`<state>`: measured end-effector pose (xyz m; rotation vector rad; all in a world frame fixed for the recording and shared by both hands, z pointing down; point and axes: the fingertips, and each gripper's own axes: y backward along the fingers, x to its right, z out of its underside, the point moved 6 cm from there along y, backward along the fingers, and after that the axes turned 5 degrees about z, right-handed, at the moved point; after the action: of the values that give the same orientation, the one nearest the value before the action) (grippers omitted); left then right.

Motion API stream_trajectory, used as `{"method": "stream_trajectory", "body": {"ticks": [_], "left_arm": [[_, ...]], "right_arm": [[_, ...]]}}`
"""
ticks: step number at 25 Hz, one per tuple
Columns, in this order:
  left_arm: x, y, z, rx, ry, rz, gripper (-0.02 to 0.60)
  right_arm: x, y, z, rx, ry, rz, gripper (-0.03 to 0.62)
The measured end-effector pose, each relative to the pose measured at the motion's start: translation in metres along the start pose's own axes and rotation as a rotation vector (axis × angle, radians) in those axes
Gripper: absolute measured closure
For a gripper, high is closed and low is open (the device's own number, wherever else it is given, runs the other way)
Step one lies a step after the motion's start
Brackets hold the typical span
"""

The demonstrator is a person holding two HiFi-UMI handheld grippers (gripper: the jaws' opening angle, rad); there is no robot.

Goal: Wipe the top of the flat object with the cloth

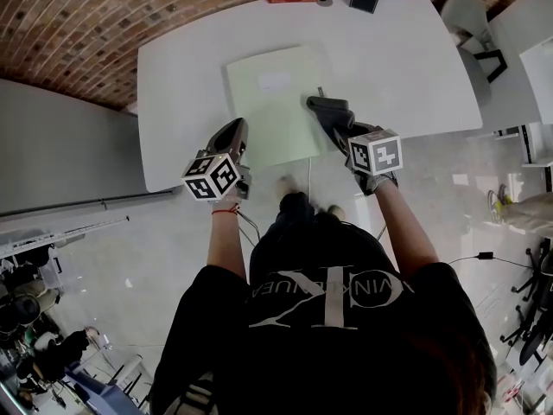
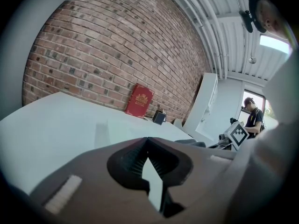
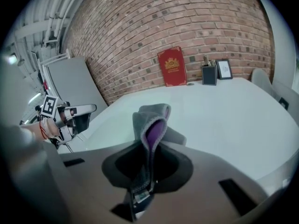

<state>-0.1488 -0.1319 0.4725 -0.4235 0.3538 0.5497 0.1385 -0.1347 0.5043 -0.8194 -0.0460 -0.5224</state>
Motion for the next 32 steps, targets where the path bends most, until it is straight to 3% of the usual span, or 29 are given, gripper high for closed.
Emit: {"method": "stream_trajectory", "body": {"ticks": [4,8,20,32], "left_arm": [[0.001,0.003,0.0,-0.006,-0.017,-0.014,0.569],[0.0,0.009,-0.005,0.028,-0.008,-0.033,0.569],[0.005,0.035,-0.056,0.195,-0.15,-0.125,0.569],[0.007,0.055,-0.093,0.275,-0.245,-0.185,0.571]], "right_arm": [[0.011,0.006,-0.015,0.022,0.054,0.073,0.545],[0.019,0.015,-0.041,0.123,0.079,0.108,0.545],[-0.002,0.038,-0.116,0.388,0.16,0.022,0.543],[-0.021,0.05,-0.147,0.507,0.221,-0.009,0.545]]}}
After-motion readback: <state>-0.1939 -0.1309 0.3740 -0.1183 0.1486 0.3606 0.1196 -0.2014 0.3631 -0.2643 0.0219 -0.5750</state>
